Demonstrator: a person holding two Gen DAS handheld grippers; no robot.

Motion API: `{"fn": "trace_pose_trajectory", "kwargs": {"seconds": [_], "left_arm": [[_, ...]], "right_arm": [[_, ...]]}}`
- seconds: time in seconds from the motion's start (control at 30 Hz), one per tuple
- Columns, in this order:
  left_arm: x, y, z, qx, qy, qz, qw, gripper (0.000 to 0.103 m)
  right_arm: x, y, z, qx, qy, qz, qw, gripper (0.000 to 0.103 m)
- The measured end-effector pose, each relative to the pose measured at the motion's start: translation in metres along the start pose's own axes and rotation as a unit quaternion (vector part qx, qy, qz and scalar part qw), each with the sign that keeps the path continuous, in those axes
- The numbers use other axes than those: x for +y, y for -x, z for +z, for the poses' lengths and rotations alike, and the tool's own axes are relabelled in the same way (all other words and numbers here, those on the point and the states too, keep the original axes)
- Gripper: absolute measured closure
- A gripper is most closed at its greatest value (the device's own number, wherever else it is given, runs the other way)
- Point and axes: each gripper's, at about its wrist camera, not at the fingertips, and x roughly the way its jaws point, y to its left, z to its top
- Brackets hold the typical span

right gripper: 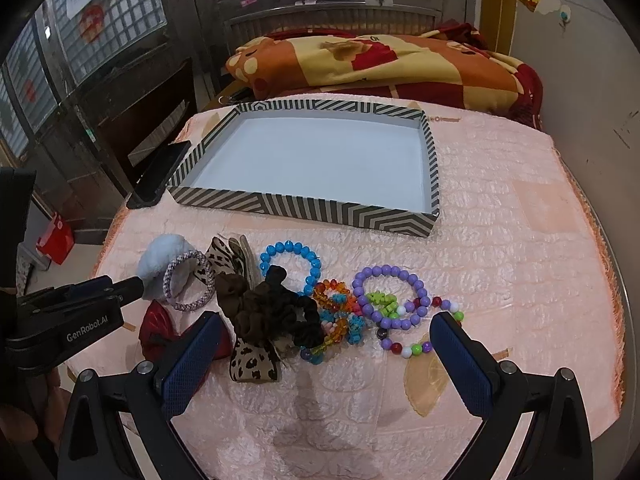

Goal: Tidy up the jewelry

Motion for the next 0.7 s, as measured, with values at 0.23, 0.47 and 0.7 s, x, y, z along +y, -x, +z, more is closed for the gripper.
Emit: {"fn": "trace_pose_trajectory", "kwargs": {"seconds": [0.23, 0.47, 0.7], "left_arm": [[0.000, -0.001, -0.002, 0.002, 0.002, 0.001, 1.0000, 0.062], [0.012, -0.004, -0.007, 0.019, 0.015, -0.008, 0.9997, 0.062], [0.036, -0.011, -0.019, 0.048, 0.054, -0.044, 0.9964, 0.062]], "right_arm": [[0.000, -0.001, -0.002, 0.003, 0.003, 0.008, 1.000, 0.000], [0.000, -0.003, -0.007, 0.014, 0.005, 0.030, 0.999, 0.000], [-0.003, -0.004, -0.011, 0.021, 0.015, 0.056, 0.998, 0.013]]}}
